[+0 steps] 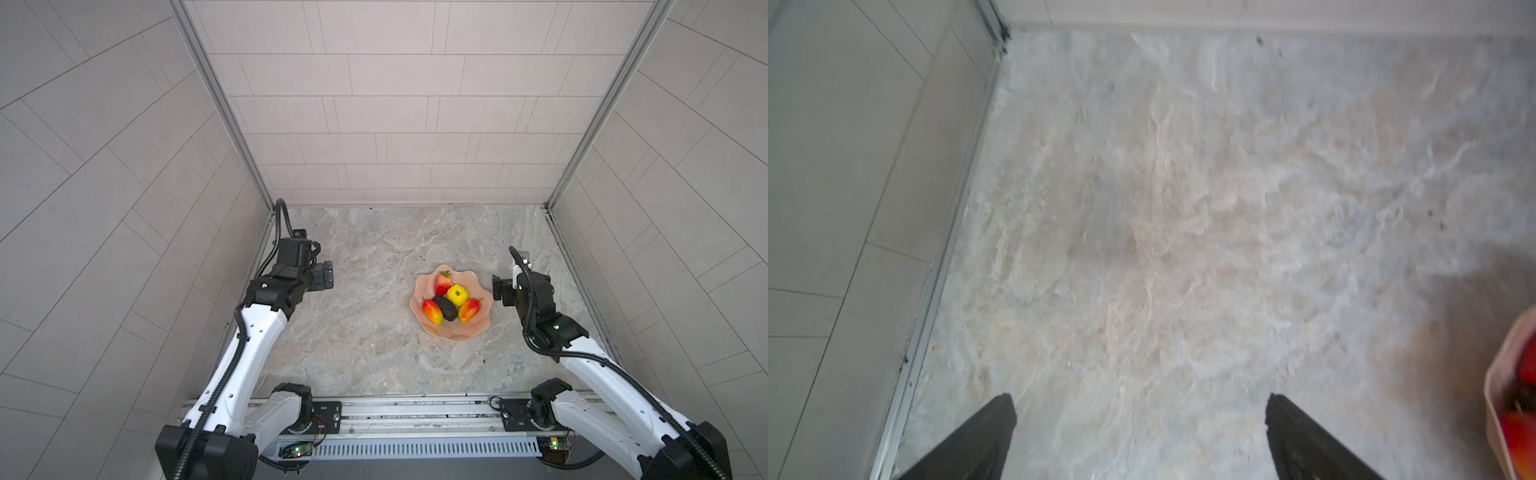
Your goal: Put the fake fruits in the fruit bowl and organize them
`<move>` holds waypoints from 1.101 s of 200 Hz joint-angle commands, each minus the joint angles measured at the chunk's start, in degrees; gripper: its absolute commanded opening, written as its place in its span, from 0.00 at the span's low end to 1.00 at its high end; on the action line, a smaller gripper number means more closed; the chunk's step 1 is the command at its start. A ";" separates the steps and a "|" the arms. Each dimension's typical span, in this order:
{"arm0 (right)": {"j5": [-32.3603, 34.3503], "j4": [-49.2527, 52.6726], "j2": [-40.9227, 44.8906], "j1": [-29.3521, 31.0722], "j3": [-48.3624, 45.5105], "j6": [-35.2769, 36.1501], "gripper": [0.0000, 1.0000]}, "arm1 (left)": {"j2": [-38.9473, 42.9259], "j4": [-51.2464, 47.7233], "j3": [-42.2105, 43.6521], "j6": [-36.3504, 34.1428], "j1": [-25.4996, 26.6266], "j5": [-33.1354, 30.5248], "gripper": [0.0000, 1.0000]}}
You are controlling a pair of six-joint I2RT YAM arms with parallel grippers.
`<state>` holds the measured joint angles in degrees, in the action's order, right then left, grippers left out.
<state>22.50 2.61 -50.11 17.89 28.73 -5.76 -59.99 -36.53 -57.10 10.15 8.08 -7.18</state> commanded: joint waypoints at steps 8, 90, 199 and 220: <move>9.13 -19.83 -4.11 -1.72 -6.45 2.66 1.00 | 1.44 25.85 10.97 5.10 -0.16 -6.68 1.00; 0.87 -38.91 -27.47 -7.62 -5.26 5.29 1.00 | -17.11 61.87 29.68 -2.36 -2.45 -16.95 1.00; -5.80 -44.36 -36.47 -13.71 -3.99 1.87 1.00 | -27.97 76.98 30.76 -7.36 -5.02 -7.37 1.00; -5.80 -44.32 -36.47 -13.70 -4.01 1.95 1.00 | -27.82 77.23 30.91 -7.43 -4.91 -7.59 1.00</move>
<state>16.88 -40.23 -86.74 4.21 24.27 -3.38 -88.16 37.93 -26.98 3.49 2.81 -15.11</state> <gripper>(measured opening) 0.995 0.996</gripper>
